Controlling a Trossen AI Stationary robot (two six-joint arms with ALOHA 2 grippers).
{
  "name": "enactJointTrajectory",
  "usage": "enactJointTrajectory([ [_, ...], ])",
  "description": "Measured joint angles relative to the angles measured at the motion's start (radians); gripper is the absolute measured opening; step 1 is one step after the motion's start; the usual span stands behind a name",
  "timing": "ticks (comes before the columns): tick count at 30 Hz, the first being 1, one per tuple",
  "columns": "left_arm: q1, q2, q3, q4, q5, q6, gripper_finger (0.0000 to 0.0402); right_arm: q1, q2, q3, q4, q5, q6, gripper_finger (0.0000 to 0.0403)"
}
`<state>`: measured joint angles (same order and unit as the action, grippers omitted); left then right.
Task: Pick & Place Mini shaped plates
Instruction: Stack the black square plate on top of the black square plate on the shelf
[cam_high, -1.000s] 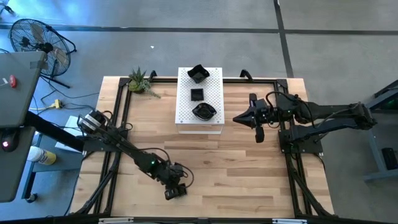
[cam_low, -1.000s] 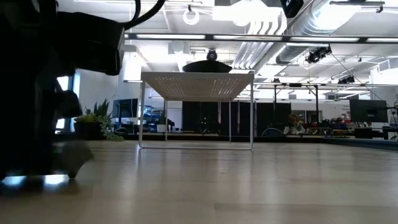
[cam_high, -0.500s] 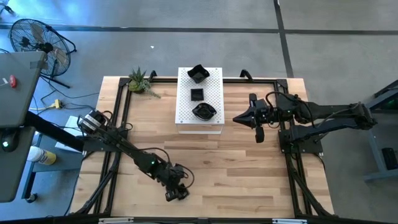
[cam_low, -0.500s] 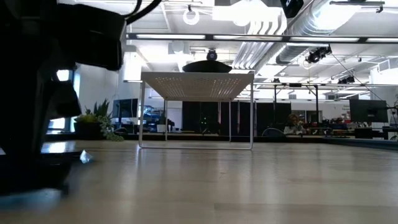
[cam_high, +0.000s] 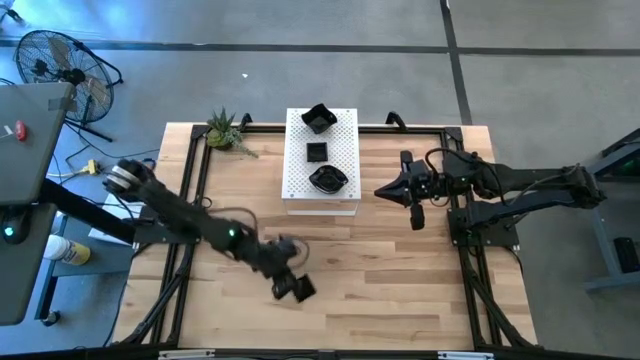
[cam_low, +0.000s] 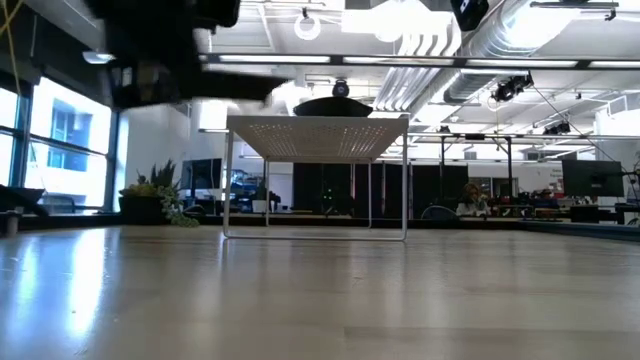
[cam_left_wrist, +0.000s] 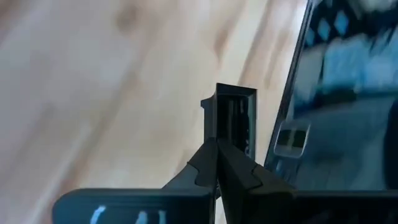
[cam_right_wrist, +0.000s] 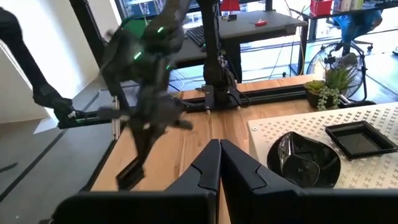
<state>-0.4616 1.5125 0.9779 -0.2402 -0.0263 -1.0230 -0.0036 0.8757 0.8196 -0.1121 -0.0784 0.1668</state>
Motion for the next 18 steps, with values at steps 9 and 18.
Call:
enactJointTrajectory([
  [9,0.216,-0.209,0.000,0.050,-0.151,-0.090,0.0000,0.000,0.000,0.000,-0.004,0.007,0.005,0.0003],
  [18,0.473,-0.271,-0.002,0.140,-0.377,-0.258,0.0000,0.000,0.004,0.000,-0.002,0.013,0.007,0.0006],
])
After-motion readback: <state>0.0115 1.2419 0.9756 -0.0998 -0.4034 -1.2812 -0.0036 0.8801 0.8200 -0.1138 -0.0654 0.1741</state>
